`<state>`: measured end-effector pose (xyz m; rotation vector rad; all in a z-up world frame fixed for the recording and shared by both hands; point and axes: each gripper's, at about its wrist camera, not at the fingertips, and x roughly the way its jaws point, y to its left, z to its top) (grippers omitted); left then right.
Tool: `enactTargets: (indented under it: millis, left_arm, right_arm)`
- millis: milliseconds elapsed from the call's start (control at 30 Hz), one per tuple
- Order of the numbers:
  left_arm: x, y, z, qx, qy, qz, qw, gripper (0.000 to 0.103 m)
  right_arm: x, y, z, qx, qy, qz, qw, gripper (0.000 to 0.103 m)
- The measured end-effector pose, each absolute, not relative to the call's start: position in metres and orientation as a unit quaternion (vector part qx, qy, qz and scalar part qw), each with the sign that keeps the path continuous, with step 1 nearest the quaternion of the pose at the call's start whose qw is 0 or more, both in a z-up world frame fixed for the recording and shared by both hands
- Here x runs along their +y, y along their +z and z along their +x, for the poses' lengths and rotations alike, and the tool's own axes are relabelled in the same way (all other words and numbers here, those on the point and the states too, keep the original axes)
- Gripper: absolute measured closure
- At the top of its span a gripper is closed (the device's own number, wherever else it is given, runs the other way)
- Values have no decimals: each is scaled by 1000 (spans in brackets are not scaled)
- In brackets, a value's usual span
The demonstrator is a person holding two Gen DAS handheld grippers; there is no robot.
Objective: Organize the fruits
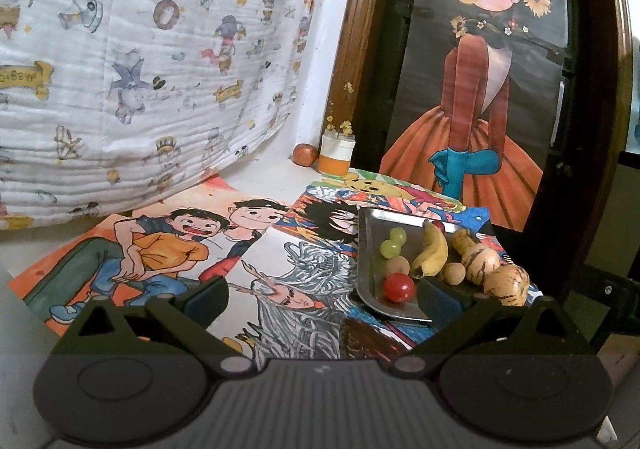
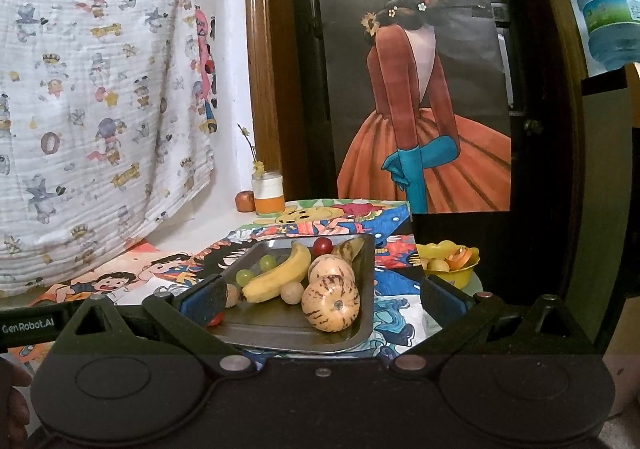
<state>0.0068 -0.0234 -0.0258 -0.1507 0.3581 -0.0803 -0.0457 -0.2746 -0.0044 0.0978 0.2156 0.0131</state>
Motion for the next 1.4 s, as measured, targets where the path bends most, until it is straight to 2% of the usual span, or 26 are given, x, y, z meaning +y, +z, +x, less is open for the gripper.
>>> enactTargets:
  millis: [1400]
  left_arm:
    - [-19,-52,-31,203,-21,-53,978,0]
  right_arm:
    - [-270,-40,-61,153,44,48,986,1]
